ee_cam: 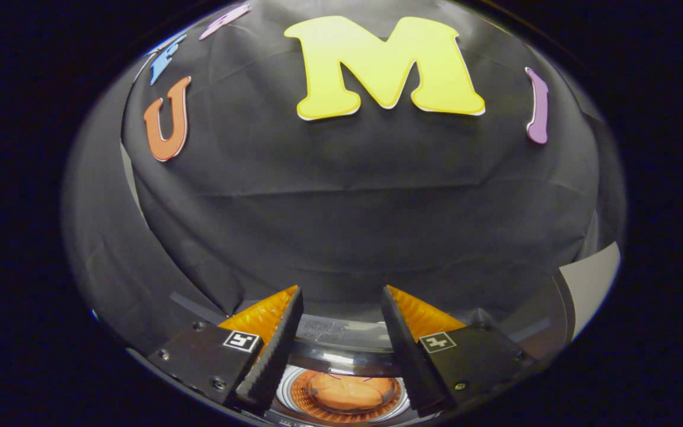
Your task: Put the clothes into the washing machine and then close the washing machine lid.
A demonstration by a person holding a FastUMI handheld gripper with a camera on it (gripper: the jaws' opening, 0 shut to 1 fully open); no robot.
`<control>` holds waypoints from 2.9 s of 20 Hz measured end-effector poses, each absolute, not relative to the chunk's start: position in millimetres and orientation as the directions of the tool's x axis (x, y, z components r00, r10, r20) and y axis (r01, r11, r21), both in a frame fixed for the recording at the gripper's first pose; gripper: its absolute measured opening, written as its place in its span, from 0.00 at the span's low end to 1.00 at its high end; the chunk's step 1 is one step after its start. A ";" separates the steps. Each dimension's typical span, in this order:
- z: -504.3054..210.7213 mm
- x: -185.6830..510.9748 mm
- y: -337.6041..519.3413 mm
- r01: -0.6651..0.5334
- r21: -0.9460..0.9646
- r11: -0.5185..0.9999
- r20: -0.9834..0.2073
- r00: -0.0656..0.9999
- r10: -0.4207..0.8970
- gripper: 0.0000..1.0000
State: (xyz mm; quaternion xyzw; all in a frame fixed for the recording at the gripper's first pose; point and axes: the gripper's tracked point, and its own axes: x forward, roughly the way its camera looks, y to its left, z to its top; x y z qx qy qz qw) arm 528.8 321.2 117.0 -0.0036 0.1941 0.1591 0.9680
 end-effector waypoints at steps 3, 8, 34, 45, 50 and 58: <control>116.2 525.2 321.0 -0.311 0.052 0.949 -0.364 0.879 0.308 0.84; 112.1 518.3 320.3 -0.315 0.051 0.948 -0.355 0.881 0.312 0.84; 65.1 432.7 306.9 -0.326 0.017 0.945 -0.319 0.894 0.314 0.85; 71.6 377.5 284.4 -0.319 0.004 0.948 -0.279 0.910 0.307 0.85; 76.5 323.8 249.7 -0.313 0.001 0.950 -0.240 0.922 0.304 0.85; 98.9 219.7 156.9 -0.247 0.005 0.969 -0.119 0.962 0.246 0.85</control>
